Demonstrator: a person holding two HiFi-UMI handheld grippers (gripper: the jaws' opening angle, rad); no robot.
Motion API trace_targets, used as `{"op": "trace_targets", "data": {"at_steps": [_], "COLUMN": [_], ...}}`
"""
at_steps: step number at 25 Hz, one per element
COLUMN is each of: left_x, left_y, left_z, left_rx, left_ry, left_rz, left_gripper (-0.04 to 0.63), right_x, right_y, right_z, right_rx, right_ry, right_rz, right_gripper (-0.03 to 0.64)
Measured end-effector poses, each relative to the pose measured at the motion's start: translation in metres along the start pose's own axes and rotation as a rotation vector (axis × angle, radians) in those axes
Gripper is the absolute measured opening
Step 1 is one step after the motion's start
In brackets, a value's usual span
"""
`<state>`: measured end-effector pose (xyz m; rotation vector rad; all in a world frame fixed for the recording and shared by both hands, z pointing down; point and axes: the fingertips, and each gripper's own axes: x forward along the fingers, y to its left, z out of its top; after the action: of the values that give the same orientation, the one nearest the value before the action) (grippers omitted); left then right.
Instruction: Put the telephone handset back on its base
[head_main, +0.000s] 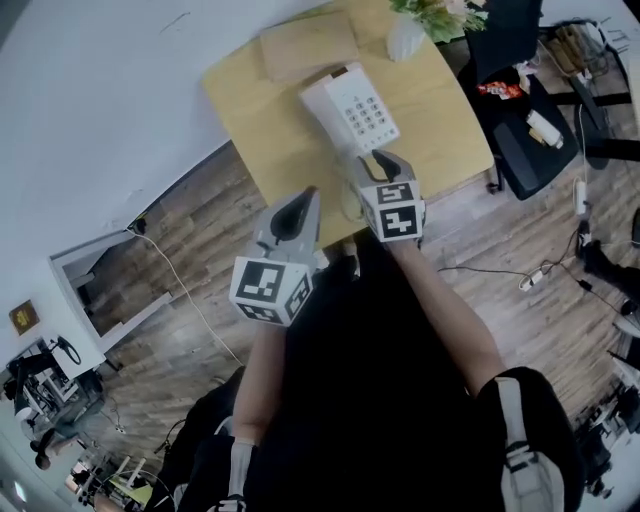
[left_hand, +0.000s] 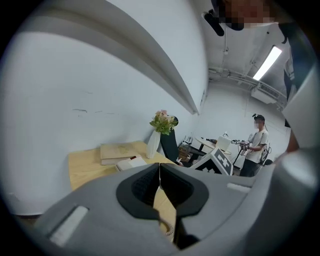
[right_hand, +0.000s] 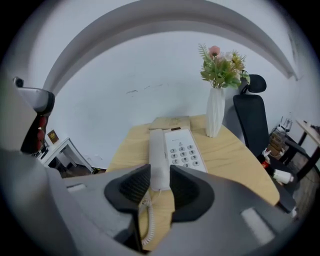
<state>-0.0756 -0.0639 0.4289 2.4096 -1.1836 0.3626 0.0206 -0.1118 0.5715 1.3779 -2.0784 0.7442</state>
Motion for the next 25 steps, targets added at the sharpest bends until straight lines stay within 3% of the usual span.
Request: {"op": "trace_targets", "data": {"at_steps": [12,25], "left_x": [-0.038,-0.066], "left_y": [-0.031,-0.062], "left_z": [-0.021,-0.013], "left_rx": [0.040,0.101], "left_ry": [-0.013,-0.056], "left_rz": [-0.150,-0.226], "left_gripper": [0.009,0.009], "right_x": [-0.106,-0.198], "right_y": [0.015,0.023], "right_z": [-0.012,0.003], "right_rx": [0.084,0.080], "right_ry": [-0.148,-0.362], "right_rz": [-0.121,-0.163], "right_gripper": [0.099,0.074]}}
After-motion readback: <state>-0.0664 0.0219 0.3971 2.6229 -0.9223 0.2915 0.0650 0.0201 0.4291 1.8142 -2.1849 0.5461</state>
